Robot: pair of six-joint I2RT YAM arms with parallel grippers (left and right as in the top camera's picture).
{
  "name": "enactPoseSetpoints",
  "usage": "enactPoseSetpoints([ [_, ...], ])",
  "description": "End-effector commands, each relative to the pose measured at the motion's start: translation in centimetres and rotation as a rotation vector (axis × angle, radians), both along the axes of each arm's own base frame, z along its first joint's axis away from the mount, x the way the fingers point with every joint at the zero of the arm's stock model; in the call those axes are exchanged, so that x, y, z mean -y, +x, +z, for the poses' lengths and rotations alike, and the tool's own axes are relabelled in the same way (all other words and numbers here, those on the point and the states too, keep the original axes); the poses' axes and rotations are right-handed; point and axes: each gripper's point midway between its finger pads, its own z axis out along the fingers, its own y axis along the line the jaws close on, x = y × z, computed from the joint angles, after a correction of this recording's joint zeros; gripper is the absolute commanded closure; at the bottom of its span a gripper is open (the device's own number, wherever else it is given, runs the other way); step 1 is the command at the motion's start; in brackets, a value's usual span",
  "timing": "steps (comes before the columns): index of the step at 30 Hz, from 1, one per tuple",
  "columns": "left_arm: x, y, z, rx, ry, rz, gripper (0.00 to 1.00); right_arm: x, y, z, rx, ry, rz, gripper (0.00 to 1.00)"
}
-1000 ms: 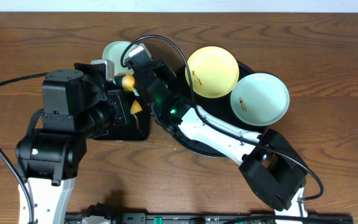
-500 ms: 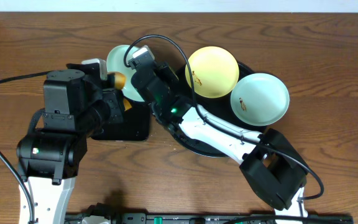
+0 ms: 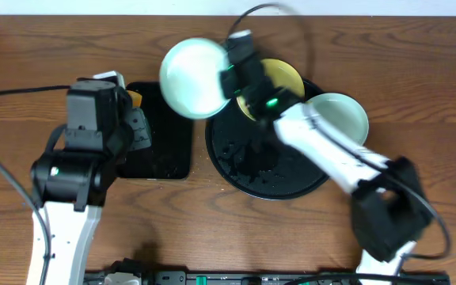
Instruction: Clean dirty plates on tray and stack at the side
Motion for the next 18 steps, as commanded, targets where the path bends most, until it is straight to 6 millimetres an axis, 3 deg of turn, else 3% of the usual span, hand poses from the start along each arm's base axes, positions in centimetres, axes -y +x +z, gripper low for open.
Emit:
enactPoseSetpoints([
  [1, 0.0, 0.6, -1.3, -0.047, 0.001, 0.008, 0.92, 5.1, 1.2, 4.7, -0.014, 0.148, -0.091, 0.99],
  [4, 0.8, 1.1, -2.6, -0.094, -0.026, -0.018, 0.92, 11.9, 1.8, 4.7, -0.059, 0.112, -0.210, 0.99],
  [10, 2.1, 1.7, -4.7, -0.171, -0.073, -0.056, 0.92, 28.8, 1.1, 3.4, -0.175, 0.083, -0.544, 0.99],
  [14, 2.7, 1.9, -5.6, -0.205, -0.096, -0.075, 0.92, 39.6, -2.0, 0.9, -0.286, 0.084, -0.778, 0.99],
  [18, 2.9, 2.0, -6.1, -0.219, -0.094, -0.080, 0.92, 46.7, -4.8, -1.4, -0.361, 0.100, -0.938, 0.99],
])
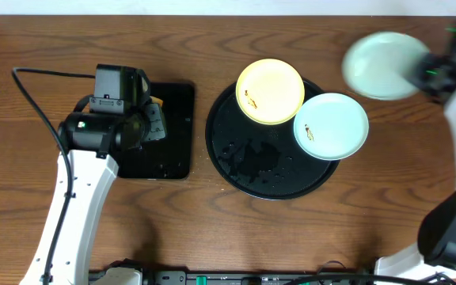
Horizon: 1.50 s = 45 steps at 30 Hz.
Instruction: Clean dirty plates on tray and stack at the side
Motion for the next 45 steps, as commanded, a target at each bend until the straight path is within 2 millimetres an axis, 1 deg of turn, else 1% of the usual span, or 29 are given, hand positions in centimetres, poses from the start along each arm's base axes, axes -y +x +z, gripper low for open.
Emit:
enactPoseSetpoints([
  [1, 0.6, -0.1, -0.2, -0.011, -0.019, -0.010, 0.92, 4.2, -1.6, -1.4, -0.030, 0.030, -0.086, 0.99],
  [3, 0.7, -0.1, -0.2, -0.011, -0.020, -0.012, 0.92, 5.6, -2.2, -2.4, -0.049, 0.047, -0.079, 0.99],
  [6, 0.6, 0.0, -0.2, -0.009, -0.019, -0.012, 0.92, 6.5, -2.6, -3.5, -0.066, 0.073, -0.056, 0.96],
  [8, 0.7, 0.0, -0.2, -0.008, -0.020, -0.012, 0.92, 6.8, -2.8, -4.1, -0.077, 0.081, -0.055, 0.93],
  [10, 0.7, 0.0, -0.2, -0.009, -0.020, -0.012, 0.92, 6.8, -2.8, -4.3, -0.084, 0.080, -0.046, 0.85],
  [11, 0.7, 0.0, -0.2, -0.009, -0.020, -0.012, 0.92, 6.6, -2.9, -4.4, -0.092, 0.080, -0.037, 0.74],
  [12, 0.7, 0.0, -0.2, -0.009, -0.020, -0.012, 0.92, 6.1, -3.0, -4.6, -0.106, 0.089, -0.010, 0.51],
  [13, 0.7, 0.0, -0.2, -0.010, -0.020, -0.012, 0.92, 5.1, -3.1, -4.8, -0.120, 0.105, 0.054, 0.34],
  [14, 0.6, -0.1, -0.2, -0.012, -0.019, -0.012, 0.92, 4.1, -3.1, -5.0, -0.122, 0.133, 0.113, 0.29],
  [15, 0.6, -0.1, -0.2, -0.013, -0.019, -0.012, 0.92, 3.0, -3.0, -5.0, -0.119, 0.174, 0.158, 0.27],
  [17, 0.6, -0.1, -0.3, -0.015, -0.019, -0.012, 0.92, 0.7, -3.0, -5.1, -0.110, 0.251, 0.241, 0.28],
  [18, 0.6, -0.2, -0.3, -0.016, -0.019, -0.012, 0.92, -0.8, -3.0, -5.0, -0.107, 0.295, 0.288, 0.31],
  [20, 0.7, -0.2, -0.5, -0.020, -0.024, -0.015, 0.92, -3.0, -3.2, -5.0, -0.117, 0.340, 0.365, 0.35],
  [21, 0.9, -0.3, -0.6, -0.024, -0.032, -0.020, 0.92, -3.9, -3.4, -5.2, -0.136, 0.347, 0.396, 0.37],
  [22, 1.1, -0.4, -0.7, -0.030, -0.041, -0.025, 0.92, -5.4, -3.8, -5.4, -0.169, 0.352, 0.443, 0.37],
  [26, 1.1, -0.7, -0.9, -0.045, -0.042, -0.027, 0.92, -8.4, -5.1, -6.2, -0.280, 0.327, 0.531, 0.38],
  [29, 1.1, -1.0, -1.0, -0.056, -0.039, -0.029, 0.92, -9.5, -6.1, -7.1, -0.397, 0.226, 0.551, 0.39],
  [33, 1.0, -1.3, -1.2, -0.068, -0.038, -0.029, 0.92, -10.6, -6.6, -8.5, -0.498, 0.074, 0.587, 0.38],
  [35, 1.0, -1.4, -1.3, -0.075, -0.037, -0.028, 0.92, -11.2, -6.5, -9.3, -0.510, 0.031, 0.604, 0.38],
  [39, 1.0, -1.5, -1.3, -0.080, -0.036, -0.028, 0.92, -13.1, -6.4, -11.0, -0.498, 0.017, 0.652, 0.39],
  [43, 1.0, -1.7, -1.4, -0.089, -0.034, -0.031, 0.92, -13.8, -6.6, -12.4, -0.493, 0.011, 0.665, 0.47],
  [44, 0.9, -1.8, -1.5, -0.091, -0.033, -0.032, 0.92, -13.9, -6.6, -12.7, -0.491, 0.011, 0.668, 0.53],
  [45, 0.9, -1.8, -1.5, -0.091, -0.032, -0.035, 0.92, -14.0, -6.6, -12.9, -0.489, 0.011, 0.666, 0.57],
])
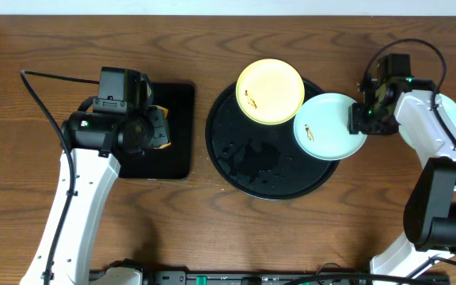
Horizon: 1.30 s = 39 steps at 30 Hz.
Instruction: Clean dirty plates on tray and stack at the side
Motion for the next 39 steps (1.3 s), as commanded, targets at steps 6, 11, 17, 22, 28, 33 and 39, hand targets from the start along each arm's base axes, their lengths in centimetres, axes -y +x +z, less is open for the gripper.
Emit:
enactPoseSetpoints([
  [6, 0.2, -0.3, -0.4, -0.016, -0.003, -0.008, 0.92, -0.1, -0.3, -0.8, -0.004, -0.018, -0.015, 0.82],
  [11, 0.2, -0.3, -0.4, -0.015, -0.002, -0.008, 0.92, -0.4, -0.8, -0.9, -0.024, 0.002, -0.047, 0.99],
  [17, 0.2, -0.3, -0.4, -0.015, -0.002, -0.008, 0.92, -3.2, -2.1, -0.8, -0.081, 0.161, -0.029, 0.99],
  [22, 0.2, -0.3, -0.4, -0.016, -0.003, -0.007, 0.92, -5.8, -4.6, -0.5, -0.190, 0.279, -0.051, 0.99],
  [28, 0.2, -0.3, -0.4, -0.015, -0.003, -0.008, 0.92, -7.5, -6.8, -1.7, -0.283, 0.282, -0.163, 0.99],
  [33, 0.2, -0.3, -0.4, -0.016, -0.003, -0.008, 0.92, -11.1, -7.6, -3.3, -0.285, 0.327, -0.148, 0.99],
  [39, 0.2, -0.4, -0.4, -0.020, -0.002, -0.008, 0.92, -15.5, -7.3, -3.6, -0.222, 0.362, 0.012, 0.90],
])
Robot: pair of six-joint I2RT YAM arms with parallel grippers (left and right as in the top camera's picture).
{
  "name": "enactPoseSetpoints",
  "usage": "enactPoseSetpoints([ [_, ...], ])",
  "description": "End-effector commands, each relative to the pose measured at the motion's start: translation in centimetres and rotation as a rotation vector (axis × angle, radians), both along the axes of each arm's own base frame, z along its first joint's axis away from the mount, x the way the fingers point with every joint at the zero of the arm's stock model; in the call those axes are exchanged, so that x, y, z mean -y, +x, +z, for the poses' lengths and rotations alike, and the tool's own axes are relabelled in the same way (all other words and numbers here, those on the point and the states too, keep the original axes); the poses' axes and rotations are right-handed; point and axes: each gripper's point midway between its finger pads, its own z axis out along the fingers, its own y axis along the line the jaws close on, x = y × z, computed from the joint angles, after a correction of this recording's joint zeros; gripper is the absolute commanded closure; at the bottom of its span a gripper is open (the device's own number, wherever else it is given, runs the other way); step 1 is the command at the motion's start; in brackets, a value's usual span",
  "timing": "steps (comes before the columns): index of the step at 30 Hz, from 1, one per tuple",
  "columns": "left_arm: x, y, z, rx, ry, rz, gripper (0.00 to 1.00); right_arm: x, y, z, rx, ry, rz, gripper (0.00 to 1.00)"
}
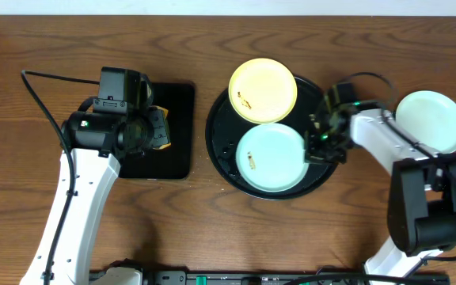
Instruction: Clean dirty plates on tray and stack at the side
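On the round black tray [228,170] lie two dirty plates: a yellow plate [262,89] at the back and a pale green plate [270,158] in the middle, each with small food bits. A clean pale green plate [431,119] rests on the table at the right. My right gripper [313,146] is at the right rim of the tray's green plate; its jaws are too small to read. My left gripper [158,131] hovers over the black mat, shut on a yellow-orange sponge [163,131].
A black rectangular mat [176,158] lies left of the tray under the left arm. Crumbs and wet spots dot the tray's left part. The right arm's cable arcs above the tray's right edge.
The dirty green plate went from the tray's right edge to its middle, nudging the yellow plate slightly left. My right gripper followed it leftward, staying at its right rim. The left arm stayed put.
My right gripper first held a pale green plate up near the mat and the left arm. Then it carried that plate over the table's right side. Later the plate lay there and the gripper was at the second green plate's rim, which now sits mid-tray.
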Motion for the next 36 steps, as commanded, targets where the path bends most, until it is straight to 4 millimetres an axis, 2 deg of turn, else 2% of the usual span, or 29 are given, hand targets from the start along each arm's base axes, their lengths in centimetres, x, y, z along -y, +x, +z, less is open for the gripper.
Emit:
enactPoseSetpoints([
  [1, 0.2, -0.3, -0.4, -0.017, -0.002, -0.007, 0.92, -2.8, 0.1, 0.4, 0.038, 0.056, 0.081, 0.88],
  [4, 0.2, -0.3, -0.4, -0.016, -0.002, -0.008, 0.92, -3.2, 1.5, 1.3, 0.109, 0.066, 0.149, 0.79],
  [9, 0.2, -0.2, -0.3, -0.010, 0.002, -0.015, 0.92, -1.8, 4.0, 2.1, 0.202, -0.012, 0.188, 0.69],
  [12, -0.1, -0.1, -0.4, -0.005, 0.020, -0.017, 0.92, -1.3, 4.0, 1.8, 0.206, -0.048, 0.192, 0.69],
  [16, -0.6, 0.4, -1.0, -0.007, 0.051, -0.003, 0.92, -1.8, 3.6, 1.2, 0.217, -0.046, 0.223, 0.69],
  [20, -0.7, 1.0, -2.6, -0.045, 0.062, -0.001, 0.92, -2.4, 3.3, 0.5, 0.231, -0.052, 0.249, 0.70],
  [23, -0.5, 1.3, -4.2, -0.100, 0.062, -0.005, 0.92, -2.1, 3.3, 0.0, 0.245, -0.099, 0.263, 0.72],
  [25, 0.2, 1.3, -5.3, -0.140, 0.032, -0.021, 0.92, -1.7, 3.4, -0.2, 0.250, -0.128, 0.263, 0.78],
  [28, 1.8, 1.2, -6.6, -0.188, -0.025, -0.059, 0.92, -1.7, 3.4, -0.3, 0.252, -0.132, 0.262, 0.96],
  [29, 2.5, 1.2, -6.8, -0.196, -0.039, -0.076, 0.92, -1.7, 3.4, -0.3, 0.252, -0.132, 0.262, 0.99],
  [36, 8.0, 1.2, -7.7, -0.170, -0.044, -0.233, 0.92, -1.8, 3.3, -0.3, 0.251, -0.132, 0.267, 0.99],
])
